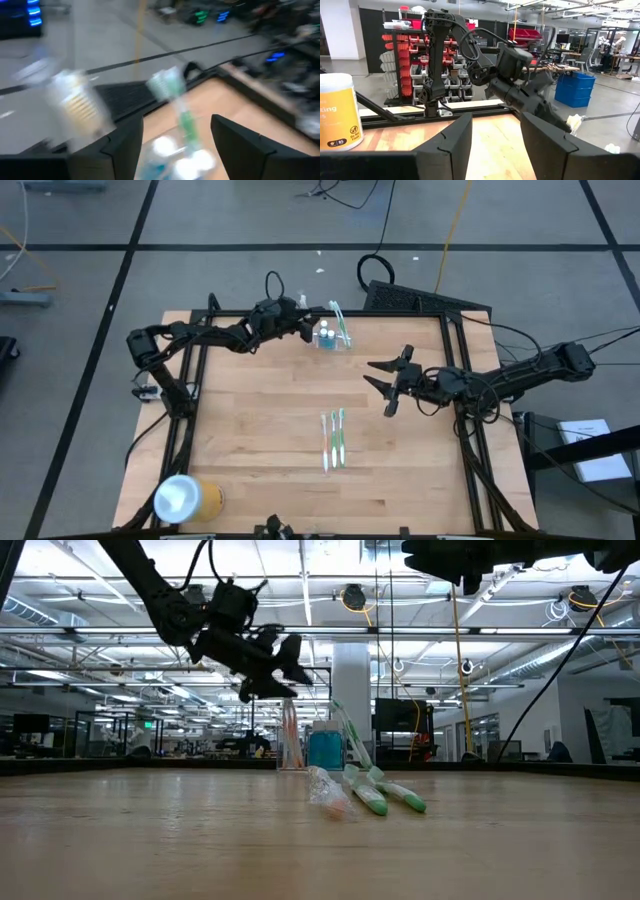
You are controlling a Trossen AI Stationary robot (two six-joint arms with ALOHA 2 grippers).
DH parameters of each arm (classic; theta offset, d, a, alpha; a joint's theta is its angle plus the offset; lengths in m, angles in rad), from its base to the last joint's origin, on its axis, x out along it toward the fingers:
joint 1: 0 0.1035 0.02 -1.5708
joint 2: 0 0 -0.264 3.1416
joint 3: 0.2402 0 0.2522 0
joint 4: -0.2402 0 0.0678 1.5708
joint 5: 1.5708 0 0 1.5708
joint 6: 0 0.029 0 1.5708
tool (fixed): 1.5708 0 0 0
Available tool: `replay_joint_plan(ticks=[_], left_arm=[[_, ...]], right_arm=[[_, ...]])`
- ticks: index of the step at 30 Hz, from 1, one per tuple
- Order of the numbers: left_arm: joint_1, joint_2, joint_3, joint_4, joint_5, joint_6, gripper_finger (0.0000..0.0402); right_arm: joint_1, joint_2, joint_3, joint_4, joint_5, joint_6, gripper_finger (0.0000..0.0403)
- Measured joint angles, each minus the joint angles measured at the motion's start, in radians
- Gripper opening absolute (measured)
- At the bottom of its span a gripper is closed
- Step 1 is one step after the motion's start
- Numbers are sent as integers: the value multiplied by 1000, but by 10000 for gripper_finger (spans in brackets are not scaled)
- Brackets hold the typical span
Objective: Pick & Place toothbrushing station
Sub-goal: Put the green toothbrush into the transparent organizer
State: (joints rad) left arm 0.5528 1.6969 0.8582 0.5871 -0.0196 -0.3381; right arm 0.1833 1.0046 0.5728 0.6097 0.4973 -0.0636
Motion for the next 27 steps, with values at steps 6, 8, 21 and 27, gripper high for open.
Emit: replay_joint_plan(ticks=[6,8,21,27], left_arm=[[-8,-94,0,9,172,39,245],[-16,-137,0,-3,217,38,242],[-93,-324,0,-49,403,11,237],[-94,-322,0,-46,388,28,237]], right_arm=[[4,0,0,8,-4,0,160],[4,0,0,8,-7,0,160],[35,150,50,93,-310,35,160],[34,383,342,-390,-204,190,160]])
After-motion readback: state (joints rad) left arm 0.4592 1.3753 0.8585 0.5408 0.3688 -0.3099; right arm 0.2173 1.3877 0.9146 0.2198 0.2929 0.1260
